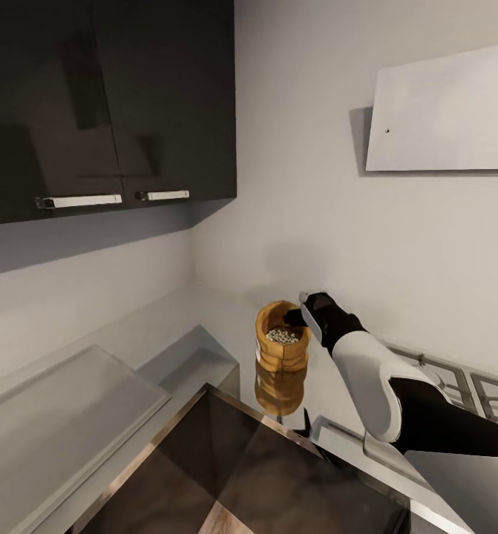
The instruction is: In the kitchen, take the popcorn bag from the countertop, put it into the microwave, and heat it until the popcorn is cooked so the cooked popcorn ends up inside the bag.
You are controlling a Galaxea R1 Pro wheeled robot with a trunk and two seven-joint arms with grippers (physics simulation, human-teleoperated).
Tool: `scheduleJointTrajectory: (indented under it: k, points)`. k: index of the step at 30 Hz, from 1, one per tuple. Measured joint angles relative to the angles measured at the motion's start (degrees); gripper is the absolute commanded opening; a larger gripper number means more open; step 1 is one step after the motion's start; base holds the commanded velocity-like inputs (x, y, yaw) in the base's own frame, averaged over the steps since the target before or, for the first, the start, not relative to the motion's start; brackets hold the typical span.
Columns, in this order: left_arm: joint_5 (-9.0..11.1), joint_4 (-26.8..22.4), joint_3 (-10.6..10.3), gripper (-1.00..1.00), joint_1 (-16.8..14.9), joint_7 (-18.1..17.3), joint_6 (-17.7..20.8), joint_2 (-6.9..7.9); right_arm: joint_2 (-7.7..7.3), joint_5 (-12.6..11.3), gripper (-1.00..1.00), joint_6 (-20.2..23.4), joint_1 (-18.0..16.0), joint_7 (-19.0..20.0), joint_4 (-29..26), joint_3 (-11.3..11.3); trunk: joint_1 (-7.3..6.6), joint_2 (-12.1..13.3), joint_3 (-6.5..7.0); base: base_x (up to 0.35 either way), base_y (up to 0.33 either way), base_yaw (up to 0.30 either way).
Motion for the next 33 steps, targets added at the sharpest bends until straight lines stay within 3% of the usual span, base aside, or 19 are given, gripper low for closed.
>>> scheduleJointTrajectory:
  k: [19,33]
  points:
    - [-0.1,0.0,-0.2,1.00,0.0,0.0,0.0,0.00,0.00,-0.3,1.00,-3.1,-0.3,-4.0,1.3,-0.6,0.00,0.0,0.00,0.000,0.000,0.000]
    - [0.1,0.0,0.0,1.00,0.0,0.0,0.1,0.00,0.00,-0.4,1.00,-3.3,-0.2,-4.6,1.3,-0.8,0.00,0.0,0.00,0.111,0.000,0.000]
